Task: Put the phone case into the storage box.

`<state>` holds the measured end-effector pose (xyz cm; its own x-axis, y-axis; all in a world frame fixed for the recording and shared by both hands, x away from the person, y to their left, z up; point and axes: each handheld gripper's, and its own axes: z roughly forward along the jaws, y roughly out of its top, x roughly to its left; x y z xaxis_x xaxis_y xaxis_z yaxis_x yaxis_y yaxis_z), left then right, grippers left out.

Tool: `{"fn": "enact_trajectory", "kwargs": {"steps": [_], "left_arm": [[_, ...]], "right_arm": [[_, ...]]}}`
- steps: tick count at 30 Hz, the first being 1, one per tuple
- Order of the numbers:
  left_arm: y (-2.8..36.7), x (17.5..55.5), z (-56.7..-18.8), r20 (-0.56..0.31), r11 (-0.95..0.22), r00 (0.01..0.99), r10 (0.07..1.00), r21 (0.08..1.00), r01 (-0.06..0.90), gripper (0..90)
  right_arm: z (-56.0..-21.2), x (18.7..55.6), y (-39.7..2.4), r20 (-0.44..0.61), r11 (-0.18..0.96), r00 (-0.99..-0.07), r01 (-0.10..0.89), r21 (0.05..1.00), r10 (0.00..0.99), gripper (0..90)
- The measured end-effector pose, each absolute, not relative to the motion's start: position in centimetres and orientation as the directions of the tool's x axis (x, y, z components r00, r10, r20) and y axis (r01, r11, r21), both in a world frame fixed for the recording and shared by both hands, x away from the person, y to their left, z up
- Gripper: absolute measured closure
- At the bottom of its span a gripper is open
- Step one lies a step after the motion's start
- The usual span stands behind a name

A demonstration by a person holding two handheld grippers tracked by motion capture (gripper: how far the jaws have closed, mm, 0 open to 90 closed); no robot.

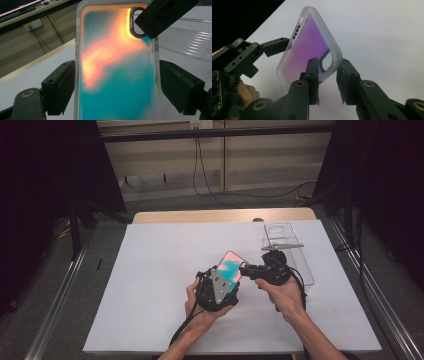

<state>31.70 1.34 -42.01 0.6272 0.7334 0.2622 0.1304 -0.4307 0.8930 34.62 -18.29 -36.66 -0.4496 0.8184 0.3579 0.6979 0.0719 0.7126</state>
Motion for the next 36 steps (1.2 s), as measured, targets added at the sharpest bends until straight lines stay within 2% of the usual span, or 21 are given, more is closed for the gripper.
{"fn": "enact_trajectory", "kwargs": {"steps": [15, 22, 26, 30, 36], "left_arm": [[1.4, 32.2, -42.4, 0.254, -0.428, 0.62, 0.743, 0.892, 0.148, 17.2], [1.6, 32.7, -42.4, 0.234, -0.407, 0.628, 0.742, 0.902, 0.145, 16.7], [1.9, 33.2, -42.1, 0.177, -0.376, 0.649, 0.74, 0.909, 0.181, 15.5], [2.0, 33.3, -42.1, 0.167, -0.366, 0.651, 0.741, 0.912, 0.184, 12.4], [2.7, 33.6, -41.8, 0.106, -0.323, 0.661, 0.743, 0.921, 0.216, 5.6]], "right_arm": [[-36.5, 34.7, -18.1, 0.458, 0.005, -0.405, 0.753, 0.658, 0.791, 82.8], [-36.3, 34.6, -17.8, 0.451, -0.009, -0.399, 0.741, 0.671, 0.798, 83.3], [-36.0, 34.5, -17.7, 0.444, -0.006, -0.41, 0.729, 0.685, 0.797, 83.8], [-35.8, 34.5, -17.6, 0.43, 0.005, -0.421, 0.72, 0.694, 0.799, 83.9], [-35.4, 34.7, -17.8, 0.412, 0.005, -0.416, 0.708, 0.706, 0.811, 84.0]]}}
